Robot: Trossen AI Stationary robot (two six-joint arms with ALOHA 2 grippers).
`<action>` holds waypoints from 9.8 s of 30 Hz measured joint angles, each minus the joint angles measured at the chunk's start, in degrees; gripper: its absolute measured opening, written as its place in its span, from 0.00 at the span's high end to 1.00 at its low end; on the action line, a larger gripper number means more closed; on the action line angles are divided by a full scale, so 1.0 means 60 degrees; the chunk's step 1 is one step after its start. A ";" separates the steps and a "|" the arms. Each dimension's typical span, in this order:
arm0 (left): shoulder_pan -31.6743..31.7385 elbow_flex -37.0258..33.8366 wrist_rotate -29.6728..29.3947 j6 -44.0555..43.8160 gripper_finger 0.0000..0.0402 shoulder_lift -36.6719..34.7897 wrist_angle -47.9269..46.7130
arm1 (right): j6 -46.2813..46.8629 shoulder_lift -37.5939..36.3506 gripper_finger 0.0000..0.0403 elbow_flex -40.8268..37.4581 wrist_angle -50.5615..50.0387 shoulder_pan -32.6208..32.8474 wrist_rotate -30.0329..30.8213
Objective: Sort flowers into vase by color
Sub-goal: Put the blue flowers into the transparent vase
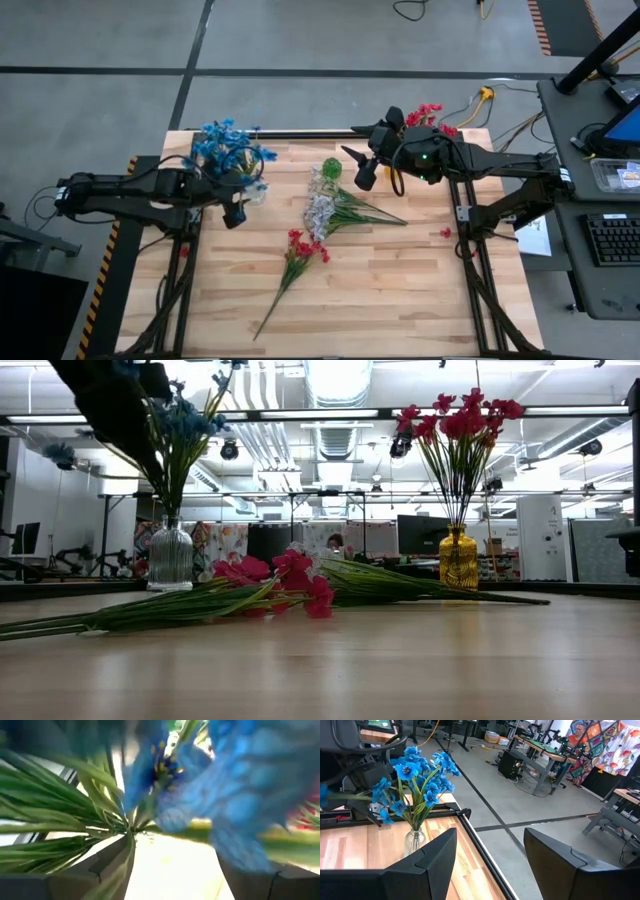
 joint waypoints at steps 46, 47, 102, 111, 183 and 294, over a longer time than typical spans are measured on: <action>-0.0011 0.2192 0.3736 -0.2788 0.36 0.0074 -0.2838 | 0.0098 0.0007 0.44 0.0000 -0.0492 0.0000 0.0000; -0.0014 0.2155 0.3808 -0.2805 0.36 0.0106 -0.2838 | 0.0098 0.0007 0.44 0.0000 -0.0492 0.0000 -0.0004; -0.0136 0.2014 0.6243 -0.2012 0.17 0.0763 -0.3090 | 0.0106 0.0007 0.44 0.0000 -0.0532 0.0000 -0.0025; -0.0135 0.2276 0.6037 -0.1703 0.17 0.0345 -0.3152 | 0.0262 0.0007 0.44 0.0000 -0.0525 0.0000 -0.0022; -0.0135 0.2801 0.6419 -0.2538 0.20 -0.0862 -0.3975 | 0.0608 0.0758 0.44 -0.1293 -0.0299 0.0004 -0.1322; -0.0106 0.3660 0.6745 -0.3799 0.20 -0.0018 -0.3185 | 0.0181 0.4410 0.44 -0.2606 0.7155 0.0372 -0.2790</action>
